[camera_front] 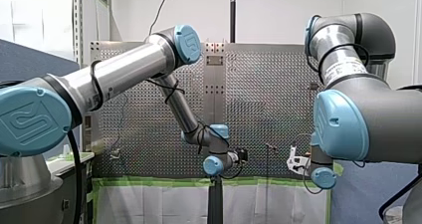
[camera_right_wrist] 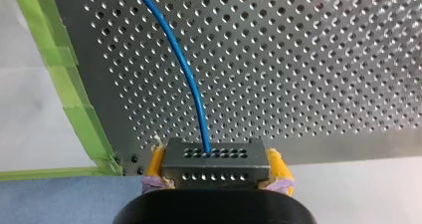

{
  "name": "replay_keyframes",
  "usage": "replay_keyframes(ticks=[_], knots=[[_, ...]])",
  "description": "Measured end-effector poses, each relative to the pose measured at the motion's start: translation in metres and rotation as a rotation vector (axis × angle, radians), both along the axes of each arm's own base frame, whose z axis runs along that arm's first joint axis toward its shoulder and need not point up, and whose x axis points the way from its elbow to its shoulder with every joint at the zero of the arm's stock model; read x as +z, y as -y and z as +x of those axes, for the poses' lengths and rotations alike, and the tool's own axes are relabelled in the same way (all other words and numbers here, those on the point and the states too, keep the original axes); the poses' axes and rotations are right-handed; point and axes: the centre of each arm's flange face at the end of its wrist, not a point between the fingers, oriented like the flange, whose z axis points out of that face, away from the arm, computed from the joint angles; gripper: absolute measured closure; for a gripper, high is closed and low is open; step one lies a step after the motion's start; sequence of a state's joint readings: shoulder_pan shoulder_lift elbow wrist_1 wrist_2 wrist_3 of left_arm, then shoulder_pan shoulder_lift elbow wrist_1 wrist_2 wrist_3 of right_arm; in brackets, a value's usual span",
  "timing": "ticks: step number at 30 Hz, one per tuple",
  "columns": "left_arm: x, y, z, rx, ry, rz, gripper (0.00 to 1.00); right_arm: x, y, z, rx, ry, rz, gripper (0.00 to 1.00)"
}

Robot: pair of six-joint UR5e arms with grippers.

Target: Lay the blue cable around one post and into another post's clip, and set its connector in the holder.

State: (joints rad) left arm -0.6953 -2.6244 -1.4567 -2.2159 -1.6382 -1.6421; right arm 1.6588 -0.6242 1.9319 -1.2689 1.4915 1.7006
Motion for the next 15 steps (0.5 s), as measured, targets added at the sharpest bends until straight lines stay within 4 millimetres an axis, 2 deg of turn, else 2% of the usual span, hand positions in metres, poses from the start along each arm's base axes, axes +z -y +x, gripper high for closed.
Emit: replay_keyframes(ticks=[8, 15], knots=[[0.001, 0.002, -0.001, -0.001, -0.015, -0.025, 1.0, 0.002, 0.011, -0.014, -0.022, 0.013, -0.004, 1.0], [0.003, 0.006, -0.001, -0.006, -0.019, -0.043, 1.0, 0.004, 0.021, -0.015, 0.001, 0.015, 0.005, 1.0]])
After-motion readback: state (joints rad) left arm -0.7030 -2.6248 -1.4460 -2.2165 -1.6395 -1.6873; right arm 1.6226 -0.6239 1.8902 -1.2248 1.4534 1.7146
